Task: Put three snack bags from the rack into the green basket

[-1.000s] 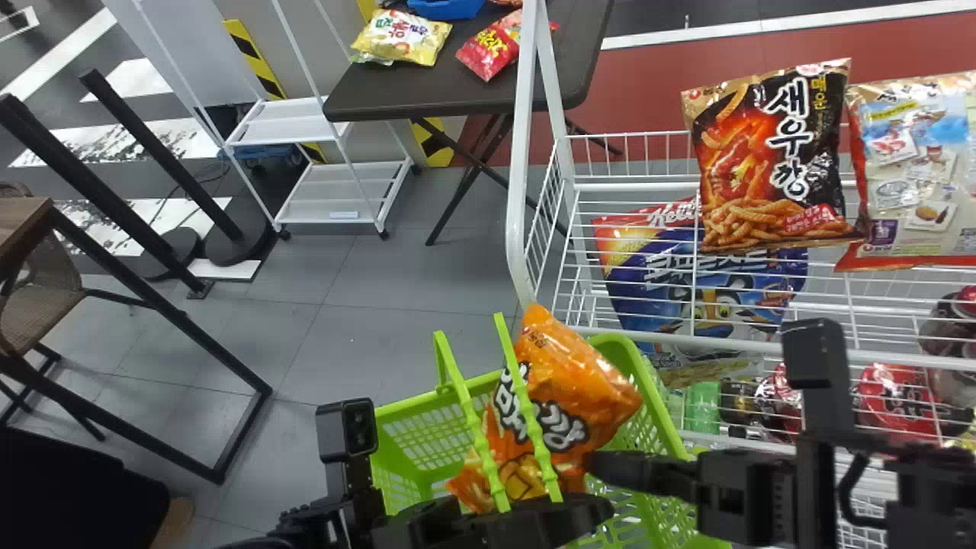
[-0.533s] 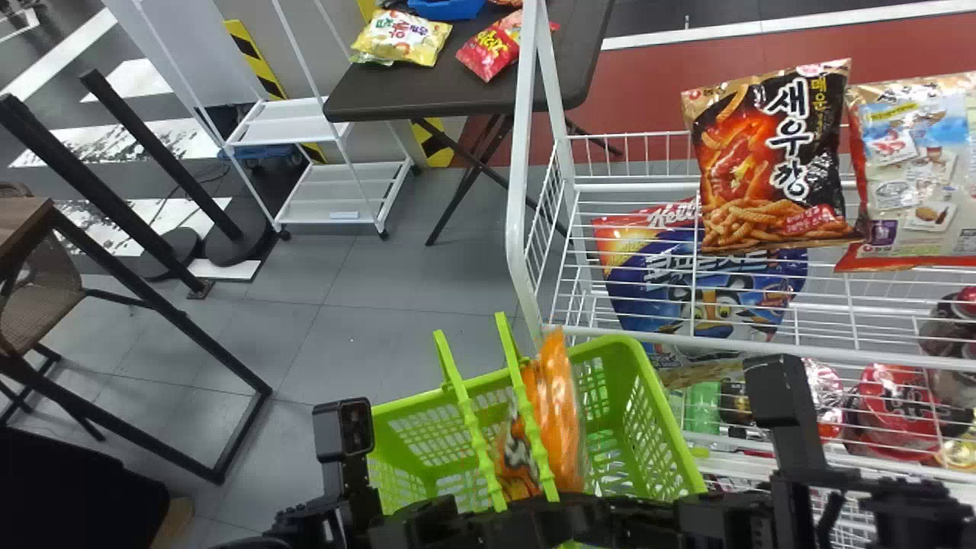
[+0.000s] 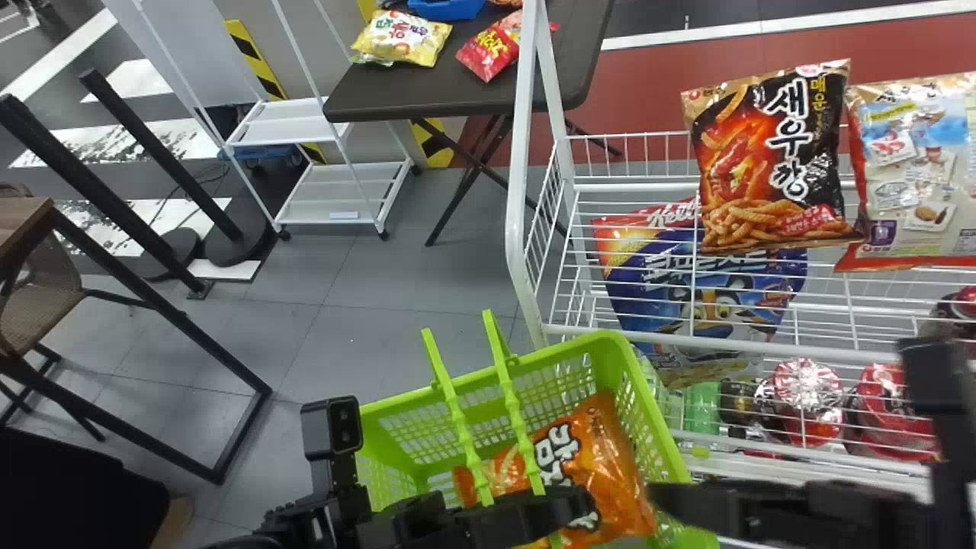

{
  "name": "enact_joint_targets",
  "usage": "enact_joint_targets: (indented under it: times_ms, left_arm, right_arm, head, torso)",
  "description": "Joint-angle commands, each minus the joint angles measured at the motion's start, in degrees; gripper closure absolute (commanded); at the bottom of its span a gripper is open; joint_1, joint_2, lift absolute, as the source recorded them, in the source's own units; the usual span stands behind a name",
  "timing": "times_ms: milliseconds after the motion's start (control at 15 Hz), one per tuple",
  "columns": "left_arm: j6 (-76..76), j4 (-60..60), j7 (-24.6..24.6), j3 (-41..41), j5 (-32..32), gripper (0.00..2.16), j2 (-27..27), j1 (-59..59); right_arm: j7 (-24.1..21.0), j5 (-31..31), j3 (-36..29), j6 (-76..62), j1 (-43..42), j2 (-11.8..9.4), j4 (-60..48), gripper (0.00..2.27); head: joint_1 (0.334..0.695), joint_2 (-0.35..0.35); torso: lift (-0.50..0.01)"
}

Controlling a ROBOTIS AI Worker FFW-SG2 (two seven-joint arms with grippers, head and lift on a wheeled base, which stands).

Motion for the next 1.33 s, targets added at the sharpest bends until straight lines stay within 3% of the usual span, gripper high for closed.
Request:
enact_joint_targets:
  times_ms: [0, 133, 267, 467, 600, 800, 1067, 1267]
  left_arm:
    - [0.0, 0.0, 0.0, 0.0, 0.0, 2.15, 0.0, 0.0]
    - [0.0, 0.0, -0.2, 0.0, 0.0, 2.15, 0.1, 0.0]
    - [0.0, -0.2, -0.2, 0.0, 0.1, 2.15, 0.1, 0.0]
    - [0.2, -0.5, -0.2, -0.1, 0.2, 2.15, 0.1, 0.0]
    - [0.4, -0.6, -0.1, -0.4, 0.2, 2.15, 0.0, 0.0]
    - [0.4, -0.6, -0.3, -0.2, 0.2, 2.15, 0.3, 0.3]
    - [0.5, -0.3, -0.2, -0.1, 0.2, 2.15, 0.7, 0.3]
    - [0.5, 0.0, -0.4, 0.2, 0.4, 2.15, 1.2, 0.4]
  right_arm:
    - [-0.2, -0.8, -5.5, 0.6, -1.0, -0.3, -0.6, 0.06]
    - [-0.1, -1.6, -9.2, -1.4, -3.0, -0.2, -0.3, 0.05]
    - [-0.2, 2.0, -9.6, -8.2, -4.8, -0.3, 0.8, 0.05]
    - [-3.3, 15.3, -3.8, -18.4, -9.6, -0.2, 4.6, 0.06]
    - [-6.2, 25.1, 1.9, -25.8, -13.2, 0.1, 9.2, 0.07]
    - [-9.4, 32.8, 7.2, -37.8, -19.6, 2.4, 19.7, 0.07]
    - [-10.1, 37.0, 12.3, -47.4, -28.0, 6.0, 32.4, 0.08]
    - [-15.6, 44.9, 18.0, -49.9, -35.4, 6.0, 42.4, 0.09]
  head:
    - [0.695, 0.350]
    - [0.695, 0.291]
    - [0.695, 0.203]
    - [0.695, 0.096]
    - [0.695, 0.067]
    - [0.695, 0.035]
    - [0.695, 0.075]
    - [0.695, 0.105]
  torso:
    - [0.000]
    - [0.000]
    - [0.000]
    - [0.000]
    - [0.000]
    - [0.000]
    - [0.000]
    - [0.000]
